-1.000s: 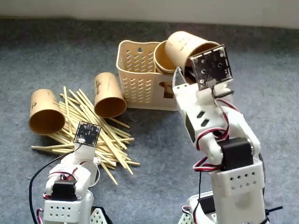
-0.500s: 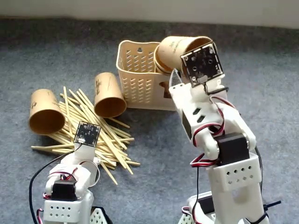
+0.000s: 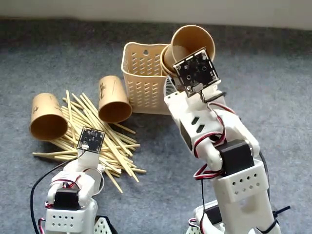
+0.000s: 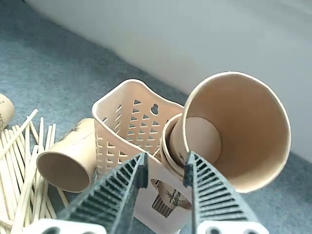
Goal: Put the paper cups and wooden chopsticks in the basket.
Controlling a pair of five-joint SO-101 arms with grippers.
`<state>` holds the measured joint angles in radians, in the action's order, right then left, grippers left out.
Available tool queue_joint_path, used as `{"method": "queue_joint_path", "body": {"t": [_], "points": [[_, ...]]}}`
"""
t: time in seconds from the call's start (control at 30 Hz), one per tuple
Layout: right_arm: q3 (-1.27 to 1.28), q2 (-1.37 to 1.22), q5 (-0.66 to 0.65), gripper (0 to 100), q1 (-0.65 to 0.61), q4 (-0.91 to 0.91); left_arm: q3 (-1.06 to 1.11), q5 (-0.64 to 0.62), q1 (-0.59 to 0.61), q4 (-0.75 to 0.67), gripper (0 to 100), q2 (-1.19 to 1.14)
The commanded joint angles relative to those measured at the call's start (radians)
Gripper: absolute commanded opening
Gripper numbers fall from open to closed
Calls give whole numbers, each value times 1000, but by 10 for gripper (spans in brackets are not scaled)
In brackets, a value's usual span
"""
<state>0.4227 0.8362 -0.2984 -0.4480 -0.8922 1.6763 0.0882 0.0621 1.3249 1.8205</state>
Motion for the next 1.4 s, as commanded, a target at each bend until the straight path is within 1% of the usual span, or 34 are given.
{"method": "queue_joint_path", "body": {"t": [0.0, 0.27, 0.37, 0.97, 1.1, 1.2, 1.37], "points": [[-15, -2, -11, 134, -10, 93, 19, 8, -13, 5, 16, 16], [104, -36, -11, 134, -10, 355, 19, 8, -13, 5, 16, 16], [134, -74, -11, 134, -5, 420, 19, 8, -13, 5, 16, 16], [137, -114, -11, 134, -10, 433, 19, 8, -12, 6, 16, 18], [147, -170, -11, 134, -10, 510, 19, 8, -12, 6, 16, 18], [142, -223, -11, 134, -8, 515, 19, 8, -12, 6, 16, 18], [137, -240, -8, 134, -10, 515, 21, 8, -12, 6, 16, 18]]}}
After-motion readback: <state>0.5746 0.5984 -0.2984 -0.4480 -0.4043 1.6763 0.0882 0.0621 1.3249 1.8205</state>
